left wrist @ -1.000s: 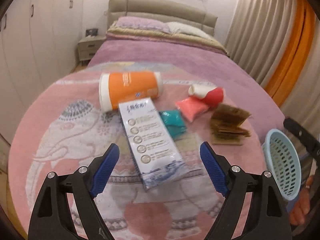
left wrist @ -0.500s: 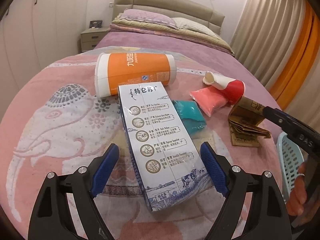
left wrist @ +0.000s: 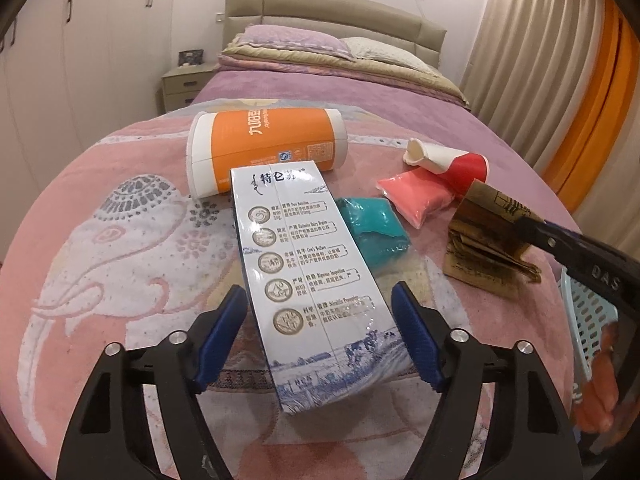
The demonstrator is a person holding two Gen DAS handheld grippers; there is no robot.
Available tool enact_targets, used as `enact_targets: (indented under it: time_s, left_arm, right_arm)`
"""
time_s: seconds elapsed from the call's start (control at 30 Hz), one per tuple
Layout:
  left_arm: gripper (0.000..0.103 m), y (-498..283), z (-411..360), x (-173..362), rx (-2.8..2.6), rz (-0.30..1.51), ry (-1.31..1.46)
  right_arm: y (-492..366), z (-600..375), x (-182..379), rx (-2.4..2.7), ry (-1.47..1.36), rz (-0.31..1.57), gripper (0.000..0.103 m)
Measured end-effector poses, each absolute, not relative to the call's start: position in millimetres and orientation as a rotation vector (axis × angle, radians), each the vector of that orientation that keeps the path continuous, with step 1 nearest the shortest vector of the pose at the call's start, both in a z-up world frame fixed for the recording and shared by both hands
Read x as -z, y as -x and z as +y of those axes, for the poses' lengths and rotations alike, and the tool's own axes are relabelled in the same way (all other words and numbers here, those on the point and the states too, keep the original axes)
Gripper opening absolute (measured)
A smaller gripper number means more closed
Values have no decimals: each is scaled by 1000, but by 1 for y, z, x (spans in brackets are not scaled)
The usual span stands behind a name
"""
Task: Collect trash
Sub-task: 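Grasp the white milk box with the left tool while the right tool grasps the cardboard packet, then lift the milk box with the left tool while the right tool regrips the cardboard packet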
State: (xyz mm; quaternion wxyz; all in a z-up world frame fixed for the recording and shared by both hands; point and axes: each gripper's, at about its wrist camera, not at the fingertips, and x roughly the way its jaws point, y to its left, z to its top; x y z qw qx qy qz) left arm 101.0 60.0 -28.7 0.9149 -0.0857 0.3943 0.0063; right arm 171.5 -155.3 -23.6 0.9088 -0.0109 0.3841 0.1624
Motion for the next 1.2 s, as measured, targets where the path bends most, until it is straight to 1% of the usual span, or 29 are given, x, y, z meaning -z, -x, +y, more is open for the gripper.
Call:
enact_targets:
  time_s: [0.07,0.13,0.27,0.5,0.57,0.6,0.63,0.67,0.73,0.77,0.93,1.2]
  left_arm:
    - [68,-99,60,28,-18,811,177]
    - [65,-96,63,28,-21,811,178]
    - [55,-84,64,23,-19,820,161]
    - [53,-67,74,22,-10,817,164]
    - [55,-66,77,26,0,809,183]
    - [55,-66,76,25,3,806,183]
    - [55,-66,76,25,6,804,182]
    - [54,-67,76,25,13,801,183]
    - [54,-67,77,25,24,798,191]
    - [55,-67,78,26,27,799,195]
    - [55,-68,77,28,27,801,187]
    - [54,-70,65,29,-2,808,128]
  right_arm:
    - [-165,-154,22,-338,10,793,15]
    - [-153,-151,19,-337,7,790,8]
    - [-129,-146,11,-324,4,779,8]
    - [-93,-129,8,-337,48,755,8]
    - [-91,-126,14,-337,64,775,8]
    - [-91,-126,17,-337,62,791,11]
    - [-93,-129,19,-339,45,819,19]
    - [-94,-133,21,-340,30,833,24]
    - [-92,-144,22,-336,-10,831,40]
    - [-91,-148,22,-334,-23,825,43]
    - [-93,-170,20,-354,-137,814,44]
    - [-93,-145,26,-397,-116,828,44]
